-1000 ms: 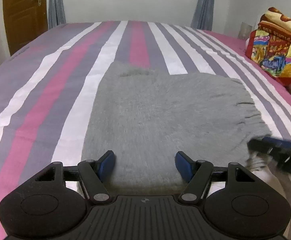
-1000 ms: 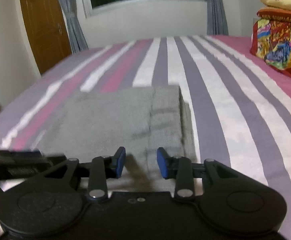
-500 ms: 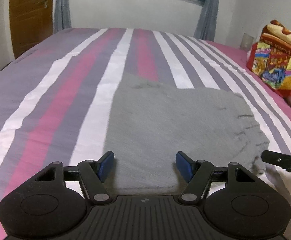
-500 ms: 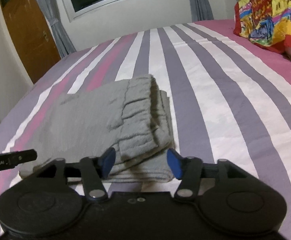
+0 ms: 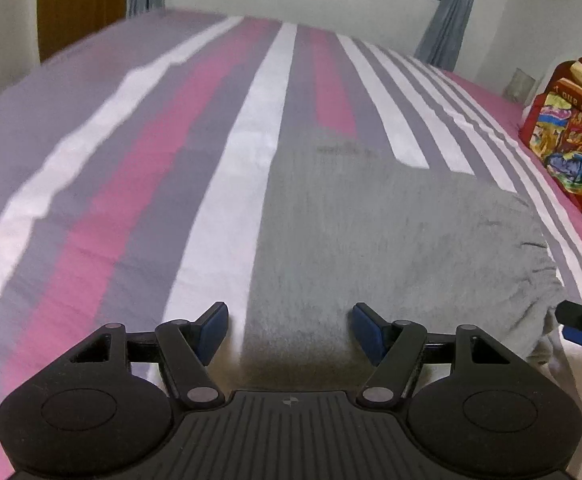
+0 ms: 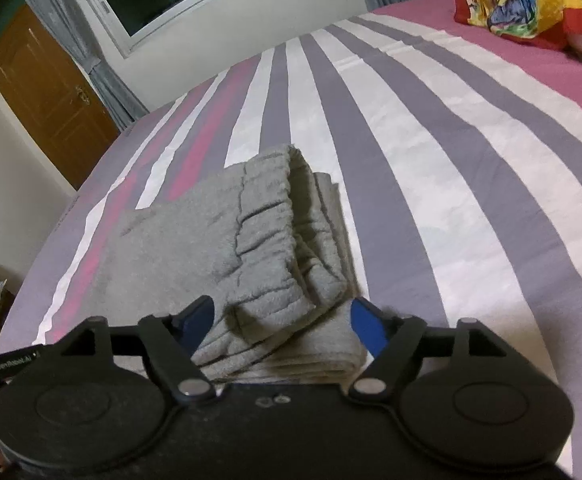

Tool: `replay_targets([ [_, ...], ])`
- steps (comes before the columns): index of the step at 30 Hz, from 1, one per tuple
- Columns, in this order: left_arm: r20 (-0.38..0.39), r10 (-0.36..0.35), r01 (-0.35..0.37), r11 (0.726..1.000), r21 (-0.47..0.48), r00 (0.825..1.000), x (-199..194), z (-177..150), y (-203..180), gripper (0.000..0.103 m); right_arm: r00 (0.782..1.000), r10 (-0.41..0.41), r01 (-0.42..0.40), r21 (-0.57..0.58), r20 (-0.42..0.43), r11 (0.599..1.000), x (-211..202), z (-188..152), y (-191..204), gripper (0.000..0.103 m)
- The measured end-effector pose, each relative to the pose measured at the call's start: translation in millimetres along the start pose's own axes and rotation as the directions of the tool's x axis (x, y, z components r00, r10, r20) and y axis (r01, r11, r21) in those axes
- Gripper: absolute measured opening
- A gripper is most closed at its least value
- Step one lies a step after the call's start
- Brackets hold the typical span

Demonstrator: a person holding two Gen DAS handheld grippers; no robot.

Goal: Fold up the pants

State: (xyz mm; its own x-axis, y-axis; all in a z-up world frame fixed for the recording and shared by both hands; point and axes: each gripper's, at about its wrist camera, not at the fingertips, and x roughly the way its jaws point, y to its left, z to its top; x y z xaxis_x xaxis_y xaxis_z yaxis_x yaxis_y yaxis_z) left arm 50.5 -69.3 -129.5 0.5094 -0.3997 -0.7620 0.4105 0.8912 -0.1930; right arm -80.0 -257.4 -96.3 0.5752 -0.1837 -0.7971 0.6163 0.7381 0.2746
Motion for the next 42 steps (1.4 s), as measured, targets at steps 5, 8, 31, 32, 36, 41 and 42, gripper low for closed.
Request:
replay_targets([
  [5,-0.043,-0.064,0.063,0.997,-0.036,0.997,16,-1,10,0.068,0.999,0.014,-0.013,0.032,-0.046,0.999,13,4,-8,0.077],
  [8,-0.074,-0.109,0.104,0.992,-0.073,0.991,26,2,15,0.068,0.997,0.047,-0.042,0.074,-0.068,0.996,20,5,-17,0.08],
  [31,-0.13,-0.346,0.319,0.928,-0.192,0.929,73,17,37,0.06,0.935,0.331,-0.283,0.296,-0.127,0.912,58,18,-69,0.072],
  [32,-0.129,-0.346,0.318,0.928,-0.196,0.929,75,18,35,0.06,0.936,0.327,-0.28,0.294,-0.127,0.914,61,19,-67,0.067],
  [36,-0.115,-0.331,0.304,0.931,-0.202,0.937,75,18,26,0.06,0.945,0.3,-0.26,0.253,-0.132,0.932,68,22,-53,0.06],
  [41,-0.094,-0.307,0.291,0.945,-0.15,0.947,67,20,10,0.056,0.945,0.303,-0.273,0.209,-0.126,0.939,56,25,-47,0.053],
  [42,-0.103,-0.306,0.289,0.945,-0.151,0.947,71,21,9,0.056,0.943,0.302,-0.268,0.219,-0.139,0.938,60,25,-49,0.054],
])
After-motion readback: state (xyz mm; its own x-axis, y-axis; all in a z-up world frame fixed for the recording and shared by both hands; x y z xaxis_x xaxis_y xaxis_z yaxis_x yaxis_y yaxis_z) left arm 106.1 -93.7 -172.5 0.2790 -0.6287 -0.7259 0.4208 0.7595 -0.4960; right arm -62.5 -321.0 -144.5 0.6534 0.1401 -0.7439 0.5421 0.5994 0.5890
